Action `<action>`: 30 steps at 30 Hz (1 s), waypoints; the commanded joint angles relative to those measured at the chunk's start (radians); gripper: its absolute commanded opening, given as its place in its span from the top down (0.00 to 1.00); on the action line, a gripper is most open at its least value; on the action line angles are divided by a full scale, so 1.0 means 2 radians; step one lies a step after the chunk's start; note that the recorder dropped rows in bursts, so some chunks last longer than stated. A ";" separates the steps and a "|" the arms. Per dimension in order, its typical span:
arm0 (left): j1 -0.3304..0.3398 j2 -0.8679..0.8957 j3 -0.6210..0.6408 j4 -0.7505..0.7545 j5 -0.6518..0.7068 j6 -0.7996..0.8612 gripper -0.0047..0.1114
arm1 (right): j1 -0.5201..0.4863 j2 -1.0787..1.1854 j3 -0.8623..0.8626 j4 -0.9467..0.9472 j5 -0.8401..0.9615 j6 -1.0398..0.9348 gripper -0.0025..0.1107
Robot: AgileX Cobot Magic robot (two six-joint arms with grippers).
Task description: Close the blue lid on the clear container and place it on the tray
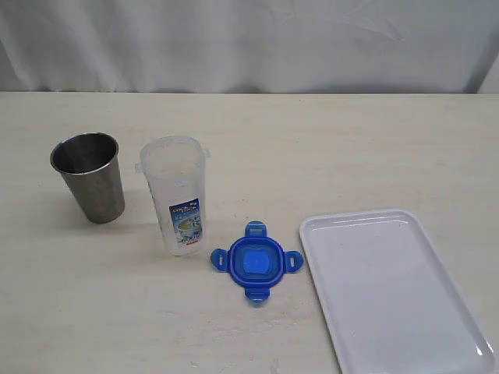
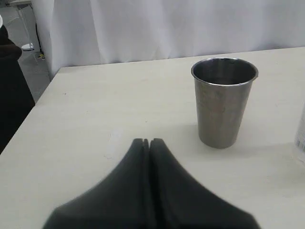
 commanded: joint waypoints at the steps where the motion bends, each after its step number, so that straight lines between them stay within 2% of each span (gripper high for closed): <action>1: -0.004 -0.001 0.001 -0.002 -0.005 -0.003 0.96 | 0.000 -0.002 0.001 0.003 -0.002 0.003 0.94; 8: -0.004 -0.001 0.001 0.003 -0.016 -0.001 0.96 | 0.000 -0.002 0.001 0.003 -0.002 0.003 0.94; 11: -0.004 -0.001 0.001 0.012 -0.040 0.007 0.96 | 0.000 -0.002 0.001 0.003 -0.002 0.003 0.94; 21: -0.004 -0.001 0.001 -0.007 -0.293 0.000 0.96 | 0.000 -0.002 0.001 0.003 -0.002 0.003 0.94; 24: -0.004 -0.001 0.001 -0.007 -0.374 -0.084 0.96 | 0.000 -0.002 0.001 0.003 -0.002 0.003 0.94; 27: -0.004 -0.001 0.001 -0.007 -0.410 -0.196 0.96 | 0.000 -0.002 0.001 0.003 -0.002 0.003 0.94; 30: -0.004 -0.001 0.001 0.024 -0.424 -0.214 0.96 | 0.000 -0.002 0.001 0.003 -0.002 0.003 0.94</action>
